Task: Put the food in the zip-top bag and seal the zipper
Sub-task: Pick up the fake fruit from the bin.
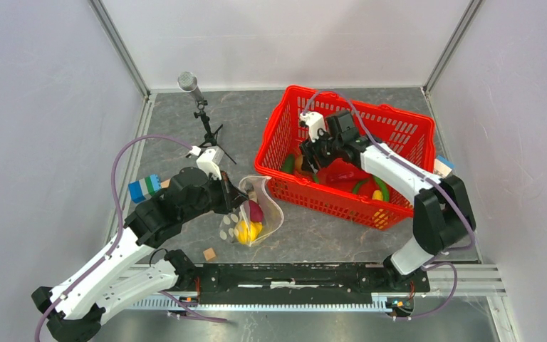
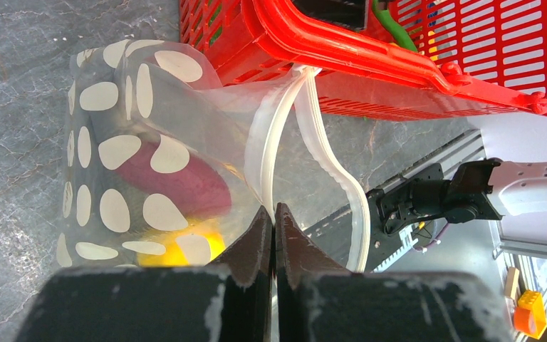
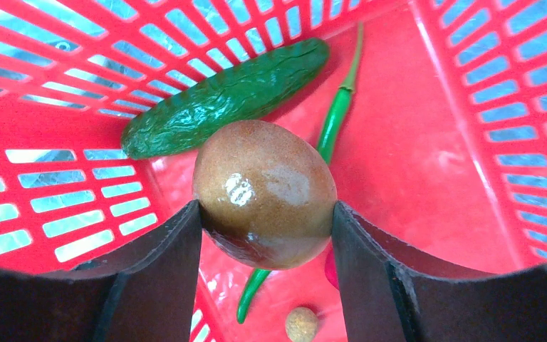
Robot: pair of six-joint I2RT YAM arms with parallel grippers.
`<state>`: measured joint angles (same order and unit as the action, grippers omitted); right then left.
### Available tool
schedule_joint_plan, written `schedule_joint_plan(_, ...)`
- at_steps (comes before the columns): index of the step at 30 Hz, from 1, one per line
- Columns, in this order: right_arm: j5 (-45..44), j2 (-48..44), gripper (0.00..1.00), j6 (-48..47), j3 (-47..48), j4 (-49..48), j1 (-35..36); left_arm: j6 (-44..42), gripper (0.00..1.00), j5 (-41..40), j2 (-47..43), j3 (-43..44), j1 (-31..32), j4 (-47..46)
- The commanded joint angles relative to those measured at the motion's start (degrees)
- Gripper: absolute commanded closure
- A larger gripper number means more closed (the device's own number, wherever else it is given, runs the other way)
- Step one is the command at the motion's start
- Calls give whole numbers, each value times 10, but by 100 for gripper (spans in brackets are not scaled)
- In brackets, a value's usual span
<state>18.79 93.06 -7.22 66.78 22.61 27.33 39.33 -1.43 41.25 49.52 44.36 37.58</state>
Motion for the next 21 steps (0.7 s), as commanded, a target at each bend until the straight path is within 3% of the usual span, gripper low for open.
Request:
schedule_joint_plan(1,-38,-55,73,32,-17,-32,-10,-12,94,-7,-2,0,-1,-23)
schedule_joint_plan(16,-52,-254,71,99,-13,-66,-11,-11,94,2,4,-1,-1,-32)
schedule_joint_plan(21,11,-291,69,118,3,-68,-11,-9,94,5,6,-3,-1,-35)
